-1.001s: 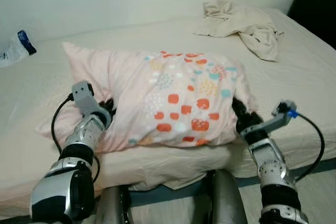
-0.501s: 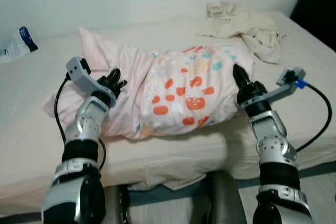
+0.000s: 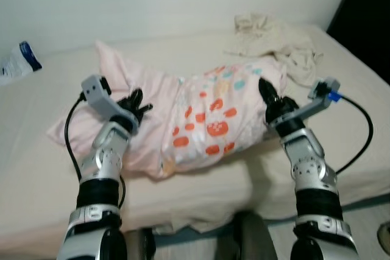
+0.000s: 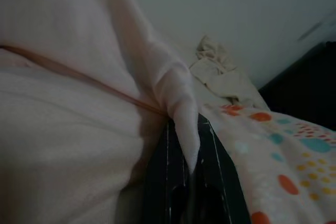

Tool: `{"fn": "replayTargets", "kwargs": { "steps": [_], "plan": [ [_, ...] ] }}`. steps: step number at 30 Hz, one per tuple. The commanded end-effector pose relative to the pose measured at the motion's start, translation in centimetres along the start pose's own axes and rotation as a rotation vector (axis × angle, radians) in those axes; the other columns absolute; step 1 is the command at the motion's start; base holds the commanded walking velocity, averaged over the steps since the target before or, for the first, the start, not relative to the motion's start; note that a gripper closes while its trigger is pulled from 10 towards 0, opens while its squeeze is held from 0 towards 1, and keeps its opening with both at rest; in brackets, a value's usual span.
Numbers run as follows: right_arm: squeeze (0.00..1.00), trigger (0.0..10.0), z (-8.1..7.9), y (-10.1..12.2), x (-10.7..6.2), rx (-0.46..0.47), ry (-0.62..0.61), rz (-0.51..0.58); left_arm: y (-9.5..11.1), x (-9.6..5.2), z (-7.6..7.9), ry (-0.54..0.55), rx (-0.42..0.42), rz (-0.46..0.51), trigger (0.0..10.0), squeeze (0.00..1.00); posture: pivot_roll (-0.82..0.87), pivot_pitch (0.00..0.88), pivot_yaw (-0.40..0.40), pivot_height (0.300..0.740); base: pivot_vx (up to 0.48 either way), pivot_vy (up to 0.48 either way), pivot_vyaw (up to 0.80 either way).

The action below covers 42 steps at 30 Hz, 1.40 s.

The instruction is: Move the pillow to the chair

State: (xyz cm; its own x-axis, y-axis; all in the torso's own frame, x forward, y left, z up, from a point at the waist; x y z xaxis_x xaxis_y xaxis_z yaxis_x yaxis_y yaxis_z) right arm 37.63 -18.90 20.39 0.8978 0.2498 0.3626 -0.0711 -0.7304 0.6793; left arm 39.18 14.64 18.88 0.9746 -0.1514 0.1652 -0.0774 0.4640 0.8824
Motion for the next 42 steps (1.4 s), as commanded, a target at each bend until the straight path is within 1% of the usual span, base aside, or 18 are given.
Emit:
{"fn": "replayTargets", "kwargs": {
  "steps": [1, 3, 4, 10, 18, 21, 25, 26, 27, 32, 34, 37, 42],
  "plan": [
    [0.0, 0.0, -1.5, -0.7, 0.9, 0.002, 0.068, -0.027, 0.7, 0.5, 1.8, -0.064, 0.023, 0.026, 6.2, 0.0, -0.08, 0.059, 0.033, 0.645, 0.0, 0.0, 0.0],
    [0.0, 0.0, -1.5, -0.7, 0.9, 0.002, 0.069, -0.028, 0.7, 0.4, 1.8, -0.064, 0.022, 0.026, 6.2, 0.0, -0.08, 0.059, 0.033, 0.65, 0.0, 0.0, 0.0],
    [0.0, 0.0, -1.6, -0.7, 1.1, -0.002, 0.075, -0.032, 0.7, 0.5, 1.8, -0.057, 0.027, 0.026, 10.0, 0.0, -0.08, 0.054, 0.026, 0.66, 0.0, 0.0, 0.0],
    [0.0, 0.0, -1.8, -0.7, 1.3, -0.018, 0.086, -0.041, 0.7, 0.5, 1.6, -0.035, 0.036, 0.023, 10.0, 0.0, -0.08, 0.049, 0.025, 0.685, 0.0, 0.0, 0.0],
    [0.0, 0.0, -1.6, -0.9, 1.4, -0.04, 0.084, -0.06, 0.4, 0.4, 1.2, -0.01, 0.073, 0.015, 10.0, 0.0, -0.08, 0.036, 0.019, 0.73, 0.0, 0.0, 0.0],
    [0.0, 0.0, -1.6, -1.1, 1.3, -0.048, 0.084, -0.068, 0.2, 0.3, 1.0, -0.004, 0.075, 0.009, 10.0, 0.0, -0.08, 0.033, 0.02, 0.74, 0.0, 0.0, 0.0],
    [0.0, 0.0, -1.4, -1.3, 1.2, -0.063, 0.081, -0.081, -0.1, 0.2, 0.9, 0.002, 0.077, 0.003, 10.0, 0.0, -0.08, 0.031, 0.018, 0.74, 0.0, 0.0, 0.0],
    [0.0, 8.9, -1.2, -1.5, 1.2, -0.078, 0.071, -0.094, -0.3, 0.1, 0.8, 0.006, 0.081, -0.003, 10.0, 0.0, -0.08, 0.023, 0.014, 0.74, 0.0, 0.0, 0.0],
    [0.0, 10.0, -0.8, -1.8, 1.0, -0.119, 0.049, -0.119, -0.8, -0.2, 0.6, 0.013, 0.091, -0.016, 10.0, 0.0, -0.08, 0.019, 0.013, 0.74, 0.0, 0.0, 0.0],
    [0.0, 10.0, -0.6, -2.1, 0.7, -0.139, 0.054, -0.134, -1.7, -0.6, 0.2, 0.028, 0.111, -0.039, 10.0, 0.0, -0.08, 0.018, 0.008, 0.74, 0.0, 0.0, 0.0],
    [0.0, 10.0, -0.3, -2.5, 0.4, -0.145, 0.051, -0.152, -2.3, -1.0, -0.1, 0.039, 0.121, -0.056, 10.0, 0.0, -0.08, 0.015, 0.006, 0.74, 0.0, 0.0, 0.77],
    [0.0, 10.0, 0.1, -3.1, 0.0, -0.122, 0.036, -0.167, -3.3, -1.6, -0.5, 0.051, 0.136, -0.082, 10.0, 0.0, -0.07, 0.01, 0.004, 0.74, 0.0, 0.0, 0.77],
    [0.0, 10.0, 0.2, -3.8, -0.4, -0.114, 0.048, -0.182, -4.2, -2.3, -1.0, 0.064, 0.142, -0.107, 10.0, 0.0, -0.07, 0.002, 0.005, 0.74, 0.0, 0.0, 0.77]
  ]
}}
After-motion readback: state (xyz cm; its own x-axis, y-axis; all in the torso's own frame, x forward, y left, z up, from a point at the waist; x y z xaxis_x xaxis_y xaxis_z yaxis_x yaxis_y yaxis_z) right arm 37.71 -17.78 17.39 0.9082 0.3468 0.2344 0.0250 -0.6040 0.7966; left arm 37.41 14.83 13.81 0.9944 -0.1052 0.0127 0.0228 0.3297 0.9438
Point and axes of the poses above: a point about 5 cm out from each wrist's last joint towards the gripper, its own x axis pointing out of the wrist towards the gripper, its own y axis along the axis of the wrist's last joint, z = x × y, the point moved 2 cm from there along x, pointing out of the wrist towards the gripper, and after that the axes turned 10 degrees about x, right-handed, at the moved point
